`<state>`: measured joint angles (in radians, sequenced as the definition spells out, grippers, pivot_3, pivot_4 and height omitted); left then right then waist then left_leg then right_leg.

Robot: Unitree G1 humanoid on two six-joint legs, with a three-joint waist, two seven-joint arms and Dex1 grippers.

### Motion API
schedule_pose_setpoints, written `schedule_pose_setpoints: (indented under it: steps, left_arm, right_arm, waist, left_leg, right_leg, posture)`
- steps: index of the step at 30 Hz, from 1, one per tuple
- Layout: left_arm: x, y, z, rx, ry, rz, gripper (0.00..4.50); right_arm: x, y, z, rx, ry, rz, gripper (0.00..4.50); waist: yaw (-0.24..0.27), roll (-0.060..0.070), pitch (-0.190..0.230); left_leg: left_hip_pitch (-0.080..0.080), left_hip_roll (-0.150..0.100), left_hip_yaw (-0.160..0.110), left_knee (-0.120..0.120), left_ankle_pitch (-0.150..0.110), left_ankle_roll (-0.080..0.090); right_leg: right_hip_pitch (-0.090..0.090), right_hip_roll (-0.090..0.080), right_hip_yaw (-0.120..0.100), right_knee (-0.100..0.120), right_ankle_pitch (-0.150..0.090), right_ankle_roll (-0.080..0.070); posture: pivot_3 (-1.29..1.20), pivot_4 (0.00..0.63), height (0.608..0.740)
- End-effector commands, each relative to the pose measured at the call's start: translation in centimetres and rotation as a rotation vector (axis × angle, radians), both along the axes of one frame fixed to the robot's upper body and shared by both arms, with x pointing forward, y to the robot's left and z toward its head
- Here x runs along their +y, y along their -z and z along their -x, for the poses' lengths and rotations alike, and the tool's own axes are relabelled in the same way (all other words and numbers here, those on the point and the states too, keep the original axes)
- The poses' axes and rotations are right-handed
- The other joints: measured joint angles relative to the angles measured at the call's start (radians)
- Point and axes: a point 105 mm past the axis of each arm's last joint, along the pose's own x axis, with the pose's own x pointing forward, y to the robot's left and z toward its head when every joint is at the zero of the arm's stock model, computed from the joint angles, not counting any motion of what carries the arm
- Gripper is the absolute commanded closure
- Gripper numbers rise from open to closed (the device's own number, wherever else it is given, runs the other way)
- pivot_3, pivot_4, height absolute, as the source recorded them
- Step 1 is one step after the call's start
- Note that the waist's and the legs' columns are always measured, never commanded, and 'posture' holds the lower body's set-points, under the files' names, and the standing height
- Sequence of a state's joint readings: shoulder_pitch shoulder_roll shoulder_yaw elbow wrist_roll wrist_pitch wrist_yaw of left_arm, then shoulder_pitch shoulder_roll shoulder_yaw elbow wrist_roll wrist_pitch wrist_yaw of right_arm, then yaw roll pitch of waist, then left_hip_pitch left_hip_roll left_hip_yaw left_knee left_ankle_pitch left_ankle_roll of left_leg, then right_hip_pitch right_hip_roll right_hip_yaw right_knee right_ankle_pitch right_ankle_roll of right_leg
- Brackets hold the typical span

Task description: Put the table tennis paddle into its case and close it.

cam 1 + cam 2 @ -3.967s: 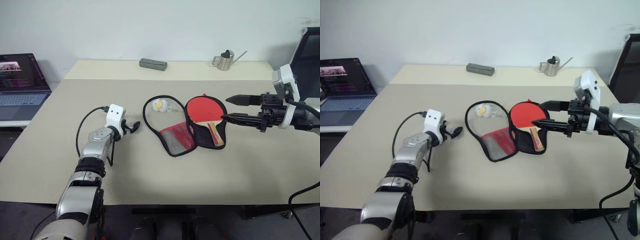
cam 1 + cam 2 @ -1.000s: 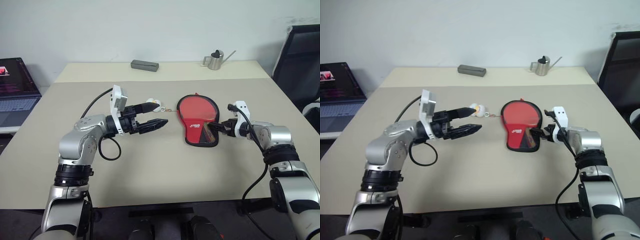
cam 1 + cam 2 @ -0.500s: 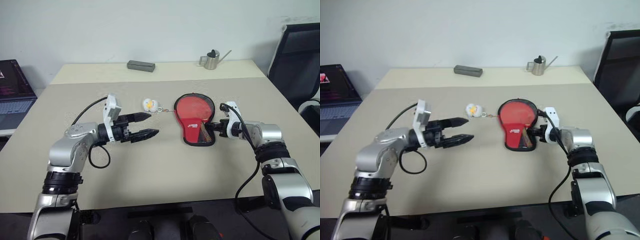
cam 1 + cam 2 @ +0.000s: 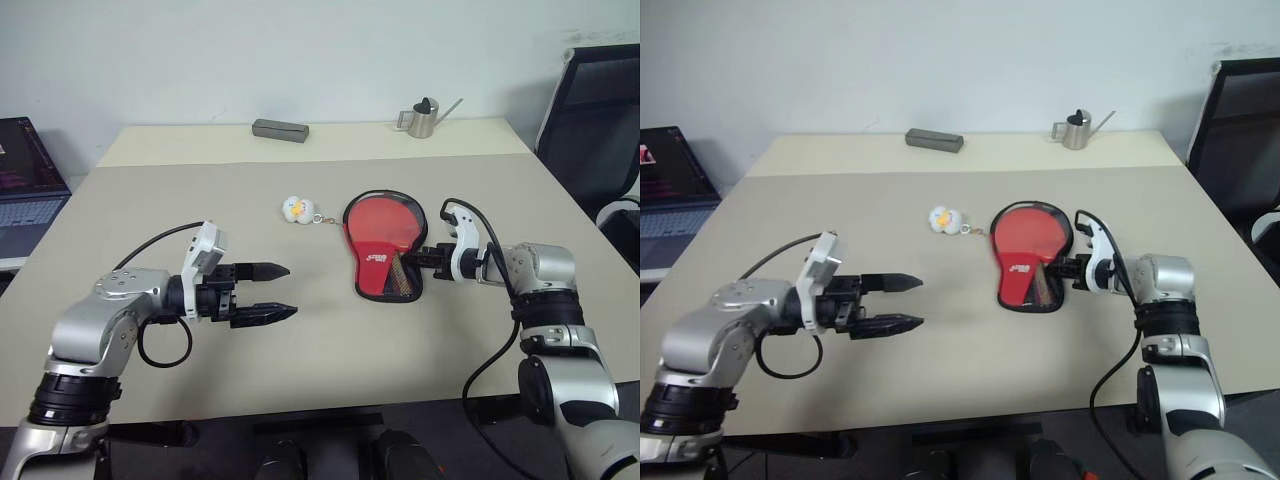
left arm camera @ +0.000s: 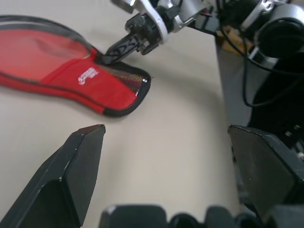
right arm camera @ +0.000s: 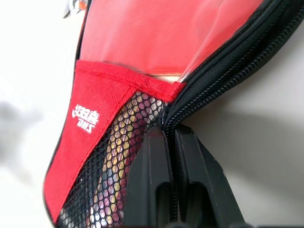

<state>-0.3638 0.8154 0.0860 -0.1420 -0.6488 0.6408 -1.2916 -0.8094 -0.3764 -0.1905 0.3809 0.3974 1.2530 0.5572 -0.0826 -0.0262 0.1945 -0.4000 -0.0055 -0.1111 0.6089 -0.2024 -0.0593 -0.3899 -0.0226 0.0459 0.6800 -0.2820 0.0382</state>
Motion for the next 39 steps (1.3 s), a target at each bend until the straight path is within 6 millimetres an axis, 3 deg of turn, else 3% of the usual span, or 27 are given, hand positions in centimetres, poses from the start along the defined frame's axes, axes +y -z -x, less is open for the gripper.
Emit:
schedule_pose_setpoints:
  steps: [1,7,19,39]
  left_arm:
    - [0.0,-1.5,0.4,-0.059,0.027,0.014,0.00]
    - [0.1,-1.8,0.3,-0.079,0.032,0.000,0.00]
    - [-0.7,-1.0,0.9,-0.055,0.087,-0.012,0.00]
    - [-1.2,-0.3,0.8,-0.040,0.104,-0.013,0.00]
  right_arm:
    - [0.5,-0.4,1.4,0.022,-0.022,-0.030,4.48]
    - [0.9,0.6,5.1,0.085,-0.088,-0.018,4.48]
    - [-0.3,2.7,10.2,0.127,-0.132,0.004,4.48]
    - [-1.2,3.2,13.6,0.190,-0.148,-0.013,4.48]
  waist:
    - [0.001,0.000,0.000]
    - [0.003,0.000,0.000]
    - [0.020,0.000,0.000]
    - [0.032,0.000,0.000]
  left_leg:
    - [0.000,0.000,0.000,0.000,0.000,0.000]
    - [0.000,0.000,0.000,0.000,0.000,0.000]
    - [0.000,0.000,0.000,0.000,0.000,0.000]
    - [0.000,0.001,0.000,0.000,0.000,0.000]
  right_leg:
    - [0.000,0.000,0.000,0.000,0.000,0.000]
    - [0.000,0.000,0.000,0.000,0.000,0.000]
    - [0.000,0.000,0.000,-0.001,-0.003,0.004]
    - [0.000,0.000,-0.001,-0.002,-0.005,0.003]
  posture:
    - [0.00,0.150,0.740]
    - [0.00,0.150,0.740]
    - [0.00,0.150,0.740]
    - [0.00,0.150,0.740]
